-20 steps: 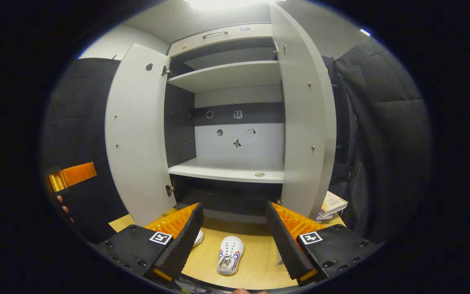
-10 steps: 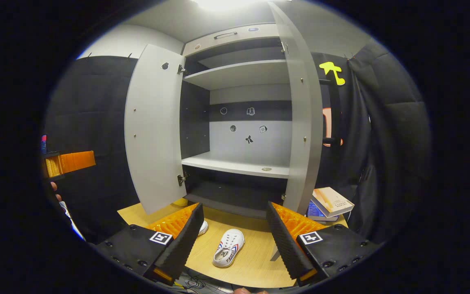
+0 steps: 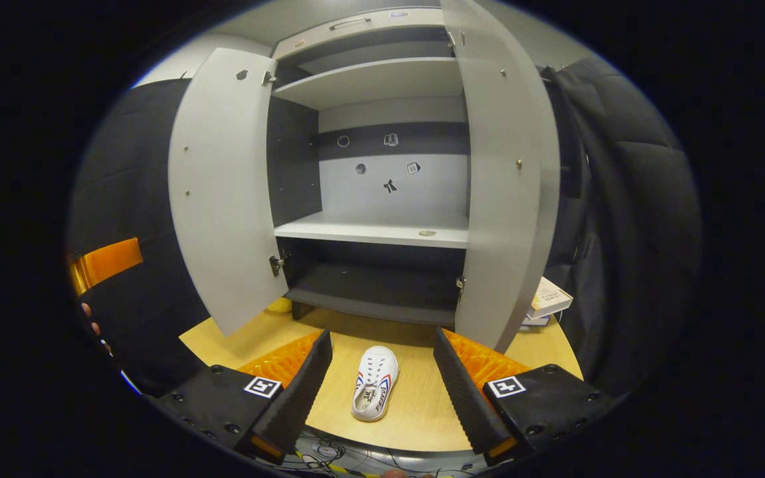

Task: Grab one shoe with the right hand and put it into the shoe cabinet, grab the other shoe with the left hand and put it into the shoe cabinet; then close the right door with the right hand and the left door with the left hand.

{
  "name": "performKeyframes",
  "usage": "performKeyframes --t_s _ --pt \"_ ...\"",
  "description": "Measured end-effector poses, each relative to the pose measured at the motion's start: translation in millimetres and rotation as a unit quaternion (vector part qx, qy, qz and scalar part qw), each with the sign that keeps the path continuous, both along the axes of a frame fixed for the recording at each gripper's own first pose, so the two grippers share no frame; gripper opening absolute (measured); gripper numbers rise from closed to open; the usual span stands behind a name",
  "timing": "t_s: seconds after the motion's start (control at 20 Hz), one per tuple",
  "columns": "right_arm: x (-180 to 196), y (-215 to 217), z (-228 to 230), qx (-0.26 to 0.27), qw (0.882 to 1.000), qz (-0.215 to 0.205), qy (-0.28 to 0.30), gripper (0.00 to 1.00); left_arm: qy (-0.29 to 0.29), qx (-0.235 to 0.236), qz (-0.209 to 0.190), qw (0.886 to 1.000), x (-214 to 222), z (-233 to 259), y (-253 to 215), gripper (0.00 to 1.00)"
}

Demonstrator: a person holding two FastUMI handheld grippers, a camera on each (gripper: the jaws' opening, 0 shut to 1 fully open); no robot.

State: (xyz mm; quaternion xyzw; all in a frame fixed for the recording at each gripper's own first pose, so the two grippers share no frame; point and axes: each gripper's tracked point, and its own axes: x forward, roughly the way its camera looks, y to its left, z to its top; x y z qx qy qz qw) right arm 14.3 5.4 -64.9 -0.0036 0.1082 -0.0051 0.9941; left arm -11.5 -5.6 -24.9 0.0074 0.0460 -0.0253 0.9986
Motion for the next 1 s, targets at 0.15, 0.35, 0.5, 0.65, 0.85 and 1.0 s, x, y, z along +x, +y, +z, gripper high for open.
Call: performKeyframes --t_s 0.15,0.35,0.5,0.65,0.85,1.0 --pt "25 25 -10 0.02 0.999 -0.01 0.024 0.96 0.006 0.017 -0.03 0.999 15 -3 28 0.96" --pt "48 45 -24 0.037 0.998 -0.032 0.039 0.97 0.03 0.0 -0.081 0.996 34 -19 47 0.94" --pt "59 52 -34 0.045 0.996 -0.049 0.061 0.95 0.04 -0.008 -0.111 0.993 40 -23 58 0.95" --pt "72 70 -42 0.069 0.995 -0.02 0.075 0.96 0.063 -0.02 -0.132 0.989 40 -32 64 0.95" --pt "94 69 -76 0.065 0.99 -0.024 0.122 0.96 0.077 -0.023 -0.143 0.987 51 -43 59 0.95" --pt "110 68 -114 0.063 0.983 -0.015 0.174 0.96 0.088 -0.041 -0.149 0.984 62 -48 42 0.96"
